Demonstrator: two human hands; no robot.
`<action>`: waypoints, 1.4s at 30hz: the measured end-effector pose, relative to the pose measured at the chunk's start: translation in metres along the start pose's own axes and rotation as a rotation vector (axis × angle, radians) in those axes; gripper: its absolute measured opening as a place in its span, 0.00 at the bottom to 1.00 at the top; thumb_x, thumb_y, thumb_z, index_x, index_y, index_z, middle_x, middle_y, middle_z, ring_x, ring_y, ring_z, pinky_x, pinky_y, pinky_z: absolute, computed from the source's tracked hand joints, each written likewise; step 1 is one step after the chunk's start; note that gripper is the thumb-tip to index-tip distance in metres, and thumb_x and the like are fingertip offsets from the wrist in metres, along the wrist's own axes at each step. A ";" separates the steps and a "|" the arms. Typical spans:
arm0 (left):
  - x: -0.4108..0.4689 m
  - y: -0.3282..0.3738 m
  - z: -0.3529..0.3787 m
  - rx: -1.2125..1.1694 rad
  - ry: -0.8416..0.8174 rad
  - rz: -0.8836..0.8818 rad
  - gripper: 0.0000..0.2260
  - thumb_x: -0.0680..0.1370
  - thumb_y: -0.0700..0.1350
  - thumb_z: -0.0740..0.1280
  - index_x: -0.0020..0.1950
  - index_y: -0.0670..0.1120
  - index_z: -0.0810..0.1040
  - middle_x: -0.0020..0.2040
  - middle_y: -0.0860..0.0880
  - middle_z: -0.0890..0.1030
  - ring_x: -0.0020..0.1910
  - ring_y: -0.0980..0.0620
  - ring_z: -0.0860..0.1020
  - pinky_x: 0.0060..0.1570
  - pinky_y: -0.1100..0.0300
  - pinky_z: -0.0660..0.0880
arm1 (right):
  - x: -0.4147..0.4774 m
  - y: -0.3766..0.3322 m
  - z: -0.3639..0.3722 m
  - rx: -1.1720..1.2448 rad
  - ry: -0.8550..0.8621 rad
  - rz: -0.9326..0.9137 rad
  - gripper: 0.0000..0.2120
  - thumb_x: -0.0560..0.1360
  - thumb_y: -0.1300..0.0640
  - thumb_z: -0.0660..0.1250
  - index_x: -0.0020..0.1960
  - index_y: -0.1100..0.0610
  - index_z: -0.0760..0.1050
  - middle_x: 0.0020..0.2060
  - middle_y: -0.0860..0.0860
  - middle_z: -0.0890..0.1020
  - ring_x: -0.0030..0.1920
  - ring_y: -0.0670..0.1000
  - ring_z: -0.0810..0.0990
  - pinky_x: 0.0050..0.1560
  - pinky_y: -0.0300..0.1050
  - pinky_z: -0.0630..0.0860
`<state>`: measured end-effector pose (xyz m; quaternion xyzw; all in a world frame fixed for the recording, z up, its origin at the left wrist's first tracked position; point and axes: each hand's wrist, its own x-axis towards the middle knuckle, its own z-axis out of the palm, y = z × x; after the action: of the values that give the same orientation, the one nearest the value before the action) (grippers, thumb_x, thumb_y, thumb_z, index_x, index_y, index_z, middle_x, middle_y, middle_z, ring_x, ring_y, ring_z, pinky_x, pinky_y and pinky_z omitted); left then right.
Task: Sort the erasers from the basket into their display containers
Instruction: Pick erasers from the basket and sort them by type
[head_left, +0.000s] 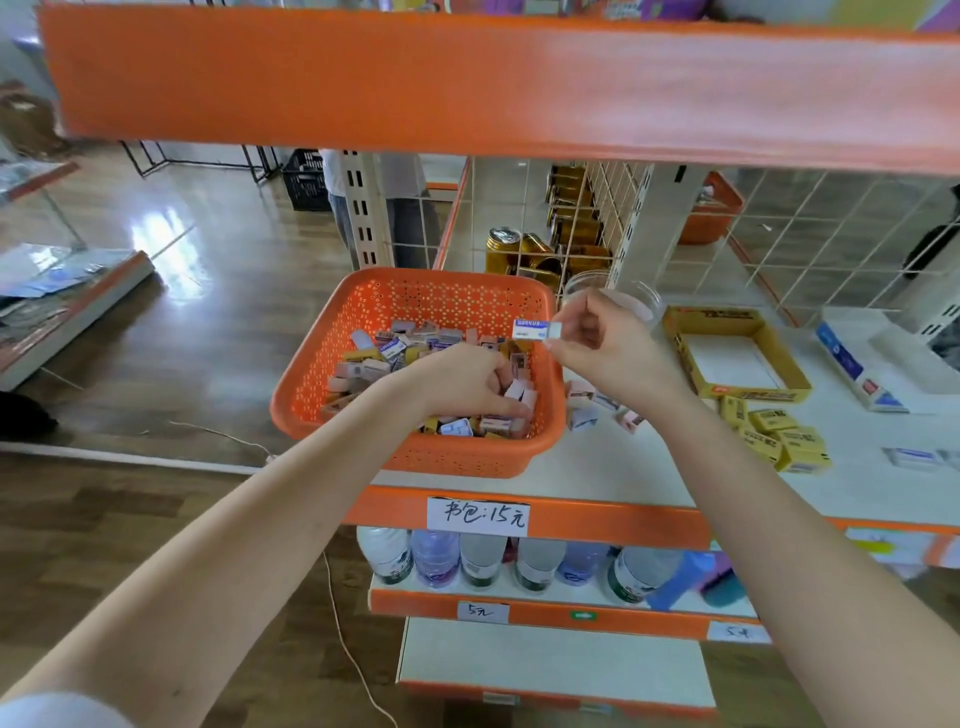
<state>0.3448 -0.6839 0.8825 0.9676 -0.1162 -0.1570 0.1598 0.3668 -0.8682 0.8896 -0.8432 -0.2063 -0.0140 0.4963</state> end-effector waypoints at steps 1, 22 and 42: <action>0.001 0.000 0.000 -0.013 0.038 0.011 0.20 0.74 0.59 0.68 0.61 0.48 0.74 0.53 0.52 0.81 0.48 0.54 0.78 0.51 0.56 0.76 | -0.001 0.001 0.000 0.000 -0.001 0.001 0.08 0.72 0.60 0.71 0.47 0.55 0.72 0.36 0.45 0.76 0.37 0.40 0.75 0.40 0.32 0.73; -0.014 -0.011 -0.004 -0.013 -0.016 0.054 0.14 0.73 0.51 0.73 0.58 0.53 0.78 0.47 0.62 0.75 0.45 0.62 0.74 0.41 0.69 0.66 | -0.006 -0.001 0.007 -0.023 -0.025 -0.052 0.09 0.71 0.61 0.72 0.48 0.57 0.74 0.41 0.47 0.80 0.46 0.46 0.80 0.49 0.33 0.76; -0.015 -0.013 0.003 -0.031 0.011 0.146 0.10 0.74 0.45 0.70 0.55 0.54 0.79 0.50 0.54 0.73 0.47 0.57 0.71 0.47 0.62 0.65 | -0.012 0.009 0.012 0.020 -0.030 -0.093 0.09 0.71 0.62 0.72 0.48 0.57 0.75 0.37 0.43 0.78 0.45 0.49 0.80 0.57 0.45 0.76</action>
<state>0.3319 -0.6684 0.8794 0.9549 -0.1832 -0.1413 0.1862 0.3566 -0.8657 0.8730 -0.8278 -0.2531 -0.0224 0.5003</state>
